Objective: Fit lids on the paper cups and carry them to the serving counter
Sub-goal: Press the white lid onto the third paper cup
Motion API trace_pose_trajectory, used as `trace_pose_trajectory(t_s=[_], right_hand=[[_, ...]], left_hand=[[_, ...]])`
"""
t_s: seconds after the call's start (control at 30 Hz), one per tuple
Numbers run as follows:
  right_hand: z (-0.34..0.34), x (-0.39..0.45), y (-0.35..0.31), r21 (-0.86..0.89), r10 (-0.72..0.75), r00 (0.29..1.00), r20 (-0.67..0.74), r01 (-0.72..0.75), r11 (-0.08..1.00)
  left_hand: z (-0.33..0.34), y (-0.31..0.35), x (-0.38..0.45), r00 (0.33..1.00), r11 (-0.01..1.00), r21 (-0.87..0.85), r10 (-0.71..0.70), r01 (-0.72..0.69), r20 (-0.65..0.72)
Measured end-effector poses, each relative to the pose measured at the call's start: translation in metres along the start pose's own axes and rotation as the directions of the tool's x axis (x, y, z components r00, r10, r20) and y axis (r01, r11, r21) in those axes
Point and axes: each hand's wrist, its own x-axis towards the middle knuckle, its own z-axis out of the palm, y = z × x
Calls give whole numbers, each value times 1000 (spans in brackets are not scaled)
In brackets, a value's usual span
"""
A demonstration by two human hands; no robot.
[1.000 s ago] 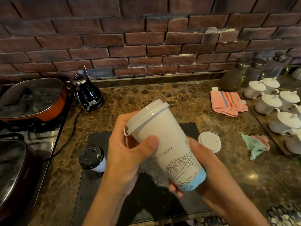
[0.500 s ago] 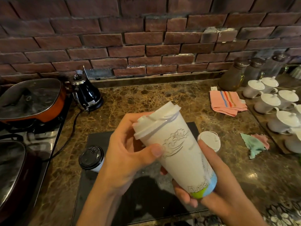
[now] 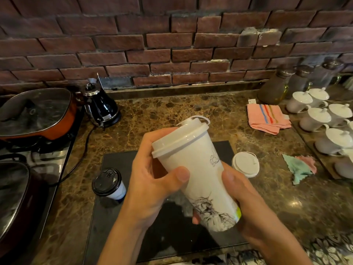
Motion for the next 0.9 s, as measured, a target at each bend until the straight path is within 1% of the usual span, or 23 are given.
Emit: trace_pose_trajectory(t_s=[0.03, 0.07, 0.1, 0.13, 0.17, 0.2, 0.23, 0.27, 0.33, 0.47, 0.57, 0.67, 0.77, 0.9], right_hand=[[-2, 0, 1, 62, 41, 998, 50, -44, 997], [-4, 0, 2, 79, 66, 996, 62, -71, 994], [-6, 1, 4, 60, 85, 996, 36, -87, 994], [-8, 3, 6, -1, 89, 995, -32, -90, 996], [-11, 6, 8, -120, 64, 990, -129, -79, 990], [-13, 8, 9, -278, 2, 974, -225, -66, 958], [-14, 11, 10, -422, -80, 952, -296, -56, 905], [-15, 13, 9, -508, -149, 932, -330, -42, 860], [-18, 18, 8, -554, -225, 917, -330, 5, 832], [-26, 29, 7, -484, -248, 926, -285, 85, 871], [-38, 43, 15, -461, -225, 924, -309, 61, 885], [-56, 52, 28, -422, -165, 927, -337, 9, 907], [-78, 57, 47, -280, -71, 929, -363, -36, 959], [-105, 61, 78, -159, 34, 913, -407, -108, 981]], left_hand=[[-1, -1, 0, 1000, 1000, 5, -9, 9, 6], [-2, -3, 0, 1000, 1000, 5, -21, 21, 11], [-3, -5, 0, 999, 999, 3, -35, 35, 20], [-6, -8, 0, 998, 999, 4, -48, 48, 31], [-8, -11, 0, 998, 998, 19, -55, 54, 39], [-11, -15, 1, 998, 997, 52, -53, 51, 36], [-12, -19, 1, 999, 994, 100, -42, 40, 22], [-13, -24, 2, 1000, 987, 156, -27, 26, 6], [-12, -35, 5, 1000, 964, 267, 6, -4, -7], [-4, -63, 9, 998, 899, 436, 55, -44, -14], [-1, -86, 14, 998, 854, 520, 55, -31, -30], [-2, -108, 21, 995, 844, 531, -27, 71, -91], [-7, -135, 23, 980, 828, 527, -123, 189, -159], [-18, -165, 21, 963, 815, 515, -202, 266, -179]])
